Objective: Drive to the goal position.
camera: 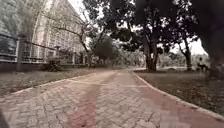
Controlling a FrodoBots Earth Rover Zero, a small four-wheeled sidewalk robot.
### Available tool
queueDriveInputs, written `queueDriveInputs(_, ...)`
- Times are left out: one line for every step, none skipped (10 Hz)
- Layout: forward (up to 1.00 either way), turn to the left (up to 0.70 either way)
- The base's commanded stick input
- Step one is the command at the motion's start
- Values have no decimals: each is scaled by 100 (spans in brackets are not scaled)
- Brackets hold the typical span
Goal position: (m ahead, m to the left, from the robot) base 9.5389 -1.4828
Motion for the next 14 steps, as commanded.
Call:
queueDriveInputs(70, 0)
queueDriveInputs(70, 0)
queueDriveInputs(70, 0)
queueDriveInputs(70, 0)
queueDriveInputs(70, 0)
queueDriveInputs(70, 0)
queueDriveInputs(70, 0)
queueDriveInputs(70, 0)
queueDriveInputs(70, 0)
queueDriveInputs(70, 0)
queueDriveInputs(70, 0)
queueDriveInputs(70, 0)
queueDriveInputs(70, 0)
queueDriveInputs(70, 0)
